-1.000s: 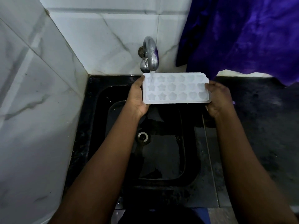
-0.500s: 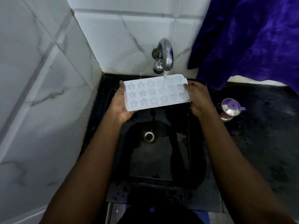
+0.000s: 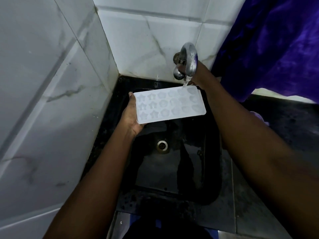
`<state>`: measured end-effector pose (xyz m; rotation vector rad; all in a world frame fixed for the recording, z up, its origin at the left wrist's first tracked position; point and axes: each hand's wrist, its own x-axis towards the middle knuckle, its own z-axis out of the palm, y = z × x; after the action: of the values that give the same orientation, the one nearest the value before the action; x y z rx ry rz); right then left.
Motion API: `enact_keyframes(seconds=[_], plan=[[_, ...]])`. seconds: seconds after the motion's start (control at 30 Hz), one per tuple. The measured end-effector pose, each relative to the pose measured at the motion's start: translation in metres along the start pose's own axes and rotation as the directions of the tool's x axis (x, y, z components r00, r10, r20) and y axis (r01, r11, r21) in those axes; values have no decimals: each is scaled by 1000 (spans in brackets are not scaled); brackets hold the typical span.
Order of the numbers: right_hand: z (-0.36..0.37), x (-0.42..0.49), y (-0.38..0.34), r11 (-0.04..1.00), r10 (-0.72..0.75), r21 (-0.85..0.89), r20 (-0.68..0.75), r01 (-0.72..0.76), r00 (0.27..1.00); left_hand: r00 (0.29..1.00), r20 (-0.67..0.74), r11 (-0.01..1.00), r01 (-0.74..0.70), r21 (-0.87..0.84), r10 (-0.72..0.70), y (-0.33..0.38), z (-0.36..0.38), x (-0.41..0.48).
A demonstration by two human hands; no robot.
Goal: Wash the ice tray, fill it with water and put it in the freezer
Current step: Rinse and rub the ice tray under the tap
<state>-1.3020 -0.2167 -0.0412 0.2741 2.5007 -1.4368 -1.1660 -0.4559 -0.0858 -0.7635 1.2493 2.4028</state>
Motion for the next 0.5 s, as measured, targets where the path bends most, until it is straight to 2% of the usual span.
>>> enact_keyframes(seconds=[0.13,0.23,0.37,0.5], plan=[[5,-4,-12,997,-11,71,40,8,999,999,37,999,1,38,-3,-11,16,-1],[-1,-2,-10,994,10,103,140,-25,990,1000,22,998,7,67,-9,-19,27,2],[-5,4,-8,982,118,124,179,-142,977,1000,-6,997,31,70,-31,-26,36,8],[-6,44,23,945,245,155,240,-286,939,999,-19,995,45,86,-43,-26,38,7]])
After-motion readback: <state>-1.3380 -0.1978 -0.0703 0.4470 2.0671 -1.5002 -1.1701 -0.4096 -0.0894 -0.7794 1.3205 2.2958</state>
